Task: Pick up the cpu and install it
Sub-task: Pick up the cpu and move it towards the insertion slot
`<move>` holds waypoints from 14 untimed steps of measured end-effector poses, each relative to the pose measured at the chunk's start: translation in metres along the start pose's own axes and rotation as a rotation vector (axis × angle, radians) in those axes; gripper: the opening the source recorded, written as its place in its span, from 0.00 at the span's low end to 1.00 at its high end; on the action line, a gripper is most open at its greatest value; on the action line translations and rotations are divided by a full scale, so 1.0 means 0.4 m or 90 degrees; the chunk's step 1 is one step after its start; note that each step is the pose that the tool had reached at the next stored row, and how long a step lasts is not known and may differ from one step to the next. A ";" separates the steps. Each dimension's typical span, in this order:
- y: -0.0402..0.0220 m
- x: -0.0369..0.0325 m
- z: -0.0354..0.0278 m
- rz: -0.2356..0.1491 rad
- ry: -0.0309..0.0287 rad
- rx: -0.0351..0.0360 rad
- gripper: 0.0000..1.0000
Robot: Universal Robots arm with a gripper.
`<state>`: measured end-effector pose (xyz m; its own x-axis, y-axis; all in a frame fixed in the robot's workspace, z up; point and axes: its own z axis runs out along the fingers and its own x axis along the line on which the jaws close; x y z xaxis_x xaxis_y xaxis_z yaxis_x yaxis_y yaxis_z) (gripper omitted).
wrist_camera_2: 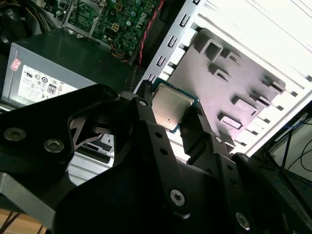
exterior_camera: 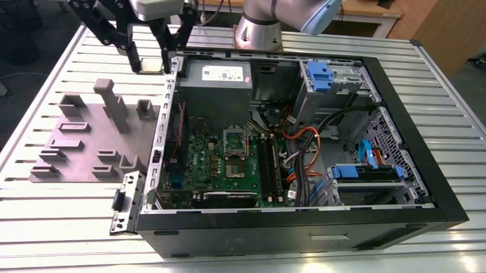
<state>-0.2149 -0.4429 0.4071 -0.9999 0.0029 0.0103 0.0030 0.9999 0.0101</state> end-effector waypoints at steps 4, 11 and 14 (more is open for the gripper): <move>0.000 -0.016 0.000 0.000 0.0000 0.0000 0.47; 0.000 -0.039 0.000 0.000 0.0000 0.0000 0.47; 0.000 -0.047 0.000 0.000 0.0000 0.0000 0.47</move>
<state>-0.1962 -0.4429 0.4071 -0.9999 0.0029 0.0103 0.0030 0.9999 0.0101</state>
